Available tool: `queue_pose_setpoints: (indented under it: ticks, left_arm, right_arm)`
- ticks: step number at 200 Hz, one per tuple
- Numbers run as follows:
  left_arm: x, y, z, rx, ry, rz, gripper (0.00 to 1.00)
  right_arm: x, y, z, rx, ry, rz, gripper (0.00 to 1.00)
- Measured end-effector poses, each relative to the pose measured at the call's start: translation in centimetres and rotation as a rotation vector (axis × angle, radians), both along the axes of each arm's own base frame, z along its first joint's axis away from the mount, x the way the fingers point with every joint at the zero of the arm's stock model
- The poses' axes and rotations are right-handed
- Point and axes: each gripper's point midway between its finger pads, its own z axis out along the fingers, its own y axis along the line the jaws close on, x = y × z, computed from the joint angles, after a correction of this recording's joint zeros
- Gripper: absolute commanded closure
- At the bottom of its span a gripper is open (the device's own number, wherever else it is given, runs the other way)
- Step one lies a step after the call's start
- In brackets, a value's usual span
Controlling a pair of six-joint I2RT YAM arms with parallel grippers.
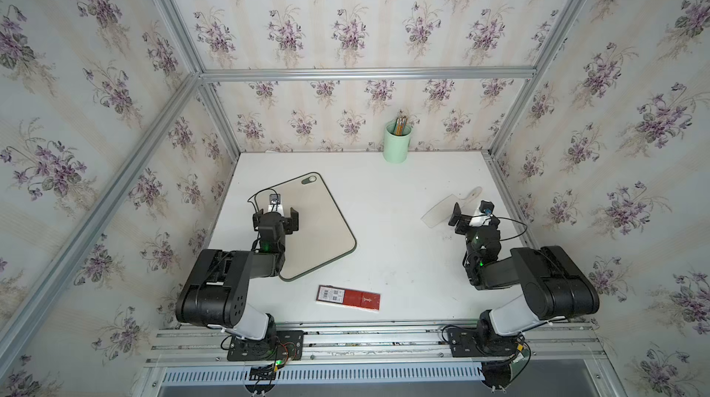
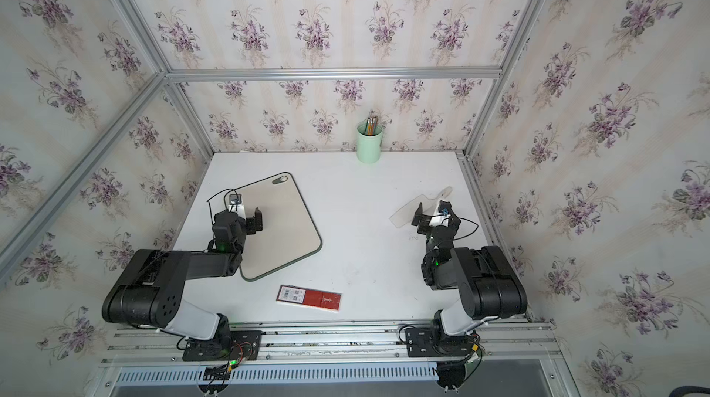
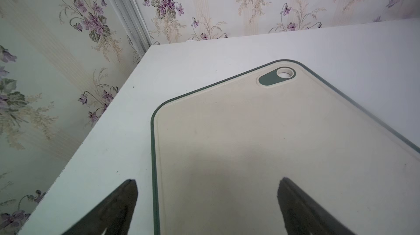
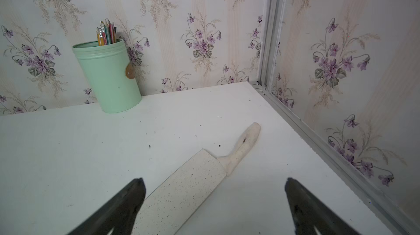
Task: Align the knife with the edge of the cutting board
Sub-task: Adjust the work surface at the center of the board.
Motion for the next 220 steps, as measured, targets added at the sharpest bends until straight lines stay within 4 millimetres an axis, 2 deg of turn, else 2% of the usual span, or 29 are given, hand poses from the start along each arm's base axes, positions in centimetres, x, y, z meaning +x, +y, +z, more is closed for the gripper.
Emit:
queue_pose_setpoints:
  ticks: [123, 144, 157, 164, 170, 186, 198, 207, 220]
  left_arm:
    - [0.0, 0.0, 0.0, 0.005, 0.0, 0.002, 0.01]
    - [-0.9, -0.8, 0.1, 0.027, -0.009, -0.008, 0.01]
    - [-1.8, -1.1, 0.4, 0.045, -0.031, -0.017, 0.01]
    - [-2.3, -1.2, 0.8, 0.061, -0.04, -0.013, 0.01]
    - [-2.6, -1.3, 2.0, 0.077, -0.067, -0.002, 0.01]
    - [-3.1, -1.6, 7.4, 0.061, -0.202, 0.02, 0.01]
    - [-3.5, -0.3, 11.1, -0.023, -0.276, 0.101, 0.01]
    - [-3.7, 0.6, 12.5, -0.084, -0.29, 0.141, 0.01]
    - [-3.6, 1.5, 12.5, -0.158, -0.244, 0.171, 0.01]
  right_arm:
    - [0.0, 0.0, 0.0, 0.0, 0.0, 0.0, 0.0]
    - [-0.1, 0.1, 0.1, -0.001, -0.002, -0.003, 0.0]
    - [-0.6, 0.3, 1.0, -0.006, -0.025, -0.02, 0.0]
    - [-1.0, 0.6, 1.7, -0.011, -0.038, -0.024, 0.0]
    - [-1.2, 0.9, 2.8, -0.015, -0.059, -0.035, 0.0]
    - [-1.7, 1.0, 7.3, 0.013, -0.159, -0.07, 0.0]
    - [-2.5, 0.3, 10.5, 0.111, -0.248, -0.104, 0.0]
    - [-3.0, 0.0, 11.4, 0.204, -0.278, -0.115, 0.0]
    - [-2.8, 0.6, 11.3, 0.3, -0.24, -0.066, 0.0]
